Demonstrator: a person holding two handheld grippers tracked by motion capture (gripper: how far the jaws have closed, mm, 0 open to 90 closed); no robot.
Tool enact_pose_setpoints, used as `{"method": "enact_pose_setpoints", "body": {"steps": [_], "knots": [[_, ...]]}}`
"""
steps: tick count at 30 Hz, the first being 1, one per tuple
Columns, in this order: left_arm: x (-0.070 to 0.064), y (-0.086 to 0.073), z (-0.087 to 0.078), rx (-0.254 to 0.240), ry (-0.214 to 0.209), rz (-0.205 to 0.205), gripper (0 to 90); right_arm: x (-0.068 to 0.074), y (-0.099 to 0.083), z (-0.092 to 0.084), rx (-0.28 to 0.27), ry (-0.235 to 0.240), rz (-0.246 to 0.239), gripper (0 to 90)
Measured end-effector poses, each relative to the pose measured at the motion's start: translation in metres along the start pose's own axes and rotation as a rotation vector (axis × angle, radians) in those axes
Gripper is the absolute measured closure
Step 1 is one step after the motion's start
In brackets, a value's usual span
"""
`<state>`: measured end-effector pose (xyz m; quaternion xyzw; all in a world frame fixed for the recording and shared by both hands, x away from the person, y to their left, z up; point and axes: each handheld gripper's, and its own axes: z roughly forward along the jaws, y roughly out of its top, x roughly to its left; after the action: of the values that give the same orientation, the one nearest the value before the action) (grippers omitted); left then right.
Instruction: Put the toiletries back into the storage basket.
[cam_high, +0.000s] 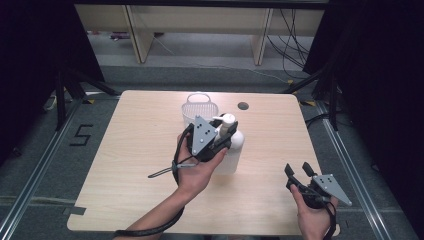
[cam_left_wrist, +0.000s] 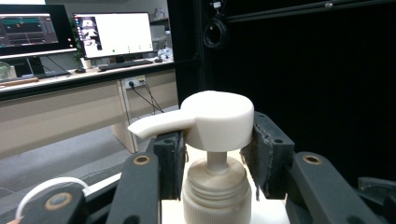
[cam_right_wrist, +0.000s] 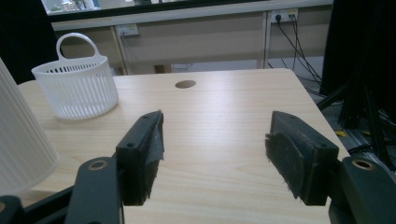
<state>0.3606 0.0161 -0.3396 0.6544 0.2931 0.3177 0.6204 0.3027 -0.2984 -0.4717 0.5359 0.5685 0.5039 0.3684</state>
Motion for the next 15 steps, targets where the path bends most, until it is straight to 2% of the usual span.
{"method": "enact_pose_setpoints", "body": {"steps": [1,2,3,5,6,7,8,9,12,13,14,15], "knots": [[0.002,0.000,-0.001,-0.002,0.004,0.001,59.5,-0.001,-0.001,0.001,0.005,0.002,-0.009,36.6],[0.004,0.001,-0.002,-0.006,0.007,-0.002,59.5,-0.001,-0.002,0.001,0.019,0.006,0.002,36.6],[0.007,0.001,-0.002,-0.009,0.010,-0.004,59.5,-0.001,-0.003,0.002,0.009,-0.002,-0.005,36.6],[0.010,0.002,-0.004,-0.008,0.014,-0.006,59.5,-0.002,-0.004,0.002,0.014,0.009,-0.004,36.6],[0.010,0.002,-0.004,-0.008,0.014,-0.006,59.5,-0.003,-0.005,0.003,0.015,0.005,-0.023,36.6],[0.014,0.002,-0.006,-0.012,0.018,-0.009,59.5,0.000,-0.005,0.003,0.034,0.003,-0.007,36.6],[0.016,0.003,-0.007,-0.012,0.021,-0.008,59.5,0.001,-0.005,0.003,0.029,0.005,-0.002,36.6],[0.018,0.003,-0.008,-0.017,0.023,-0.008,59.5,0.000,-0.005,0.004,0.024,0.008,-0.030,36.6],[0.021,0.003,-0.009,-0.020,0.029,-0.010,59.5,0.003,-0.007,0.005,0.017,0.008,-0.008,36.6],[0.025,0.004,-0.011,-0.022,0.036,-0.008,59.5,0.003,-0.008,0.005,0.033,0.005,-0.033,36.6],[0.026,0.005,-0.011,-0.022,0.040,-0.007,59.5,0.003,-0.009,0.006,0.025,0.014,-0.031,36.6],[0.028,0.005,-0.011,-0.027,0.043,-0.010,59.5,0.005,-0.009,0.005,0.044,0.004,-0.024,36.6]]}}
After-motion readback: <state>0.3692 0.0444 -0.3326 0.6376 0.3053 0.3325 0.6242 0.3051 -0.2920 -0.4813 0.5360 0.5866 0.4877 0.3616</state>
